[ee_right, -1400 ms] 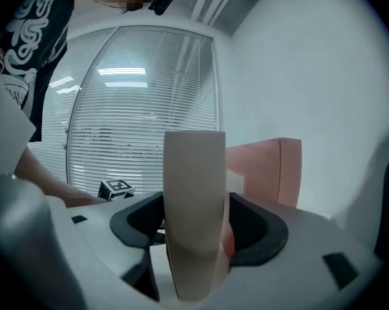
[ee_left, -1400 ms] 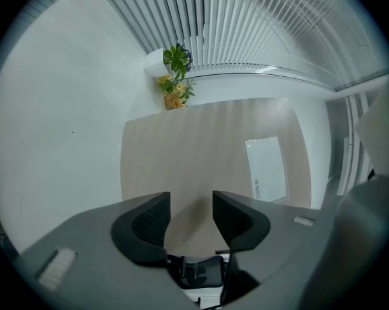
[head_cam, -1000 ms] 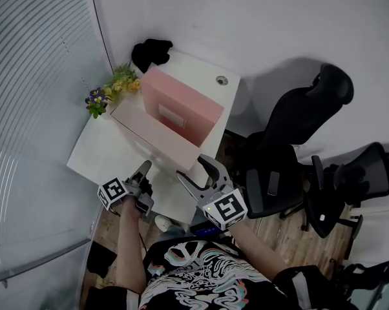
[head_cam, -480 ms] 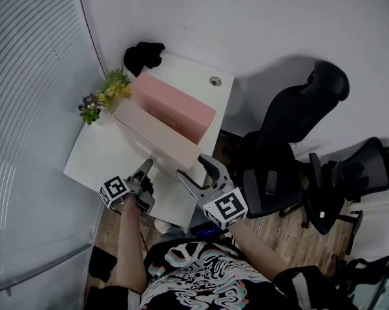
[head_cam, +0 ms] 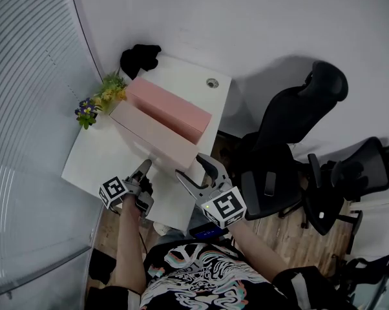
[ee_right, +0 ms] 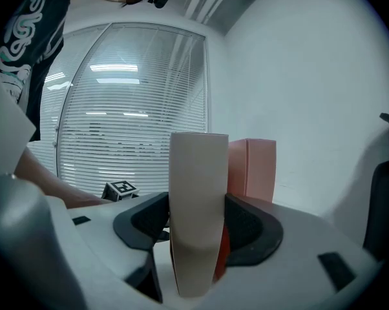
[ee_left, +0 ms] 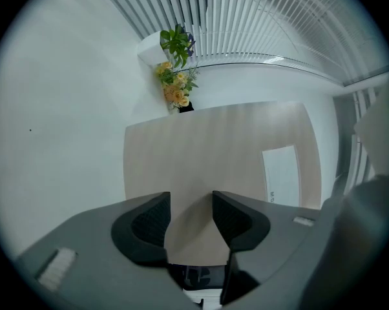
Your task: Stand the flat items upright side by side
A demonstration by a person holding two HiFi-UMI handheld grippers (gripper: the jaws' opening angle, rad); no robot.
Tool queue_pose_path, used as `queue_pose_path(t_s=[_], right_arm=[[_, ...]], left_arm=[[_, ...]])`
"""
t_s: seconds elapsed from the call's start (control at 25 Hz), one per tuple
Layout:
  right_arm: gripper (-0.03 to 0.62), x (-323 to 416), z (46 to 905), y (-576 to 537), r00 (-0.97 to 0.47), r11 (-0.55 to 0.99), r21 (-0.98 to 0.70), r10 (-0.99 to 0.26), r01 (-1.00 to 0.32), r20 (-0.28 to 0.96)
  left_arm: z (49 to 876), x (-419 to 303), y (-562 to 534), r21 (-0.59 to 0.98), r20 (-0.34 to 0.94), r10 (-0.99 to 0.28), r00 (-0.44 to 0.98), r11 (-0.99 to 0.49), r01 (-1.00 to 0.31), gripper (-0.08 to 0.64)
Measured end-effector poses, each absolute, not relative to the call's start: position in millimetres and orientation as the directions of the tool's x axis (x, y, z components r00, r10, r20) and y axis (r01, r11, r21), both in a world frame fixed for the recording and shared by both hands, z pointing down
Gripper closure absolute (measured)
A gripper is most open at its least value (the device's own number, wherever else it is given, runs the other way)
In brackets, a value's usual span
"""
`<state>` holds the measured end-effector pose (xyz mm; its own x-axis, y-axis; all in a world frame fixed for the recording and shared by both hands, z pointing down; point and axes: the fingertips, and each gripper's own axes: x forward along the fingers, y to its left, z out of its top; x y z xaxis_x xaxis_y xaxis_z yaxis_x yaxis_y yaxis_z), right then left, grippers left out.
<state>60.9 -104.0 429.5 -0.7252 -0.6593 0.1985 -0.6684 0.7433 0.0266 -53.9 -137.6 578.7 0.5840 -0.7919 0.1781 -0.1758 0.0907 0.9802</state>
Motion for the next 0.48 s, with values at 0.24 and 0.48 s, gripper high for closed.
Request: queue_pose_path(t_s=[0.24, 0.48], right_arm=[[0.336, 60.7, 429.1, -108.5, -0.723, 0.743, 0.025, -0.658, -0.669, 0.209], [0.336, 62.2, 428.8, -109.3, -0.718, 0.738, 0.021, -0.663, -0.675, 0.21]], left_arm=[[577.5, -54.0, -142.7, 0.98, 0.178, -0.792, 0.584, 0.089, -0.178, 0.373], [578.2, -52.4, -146.5, 0.983, 0.166, -0.796, 0.582, 0.087, -0.162, 0.373]])
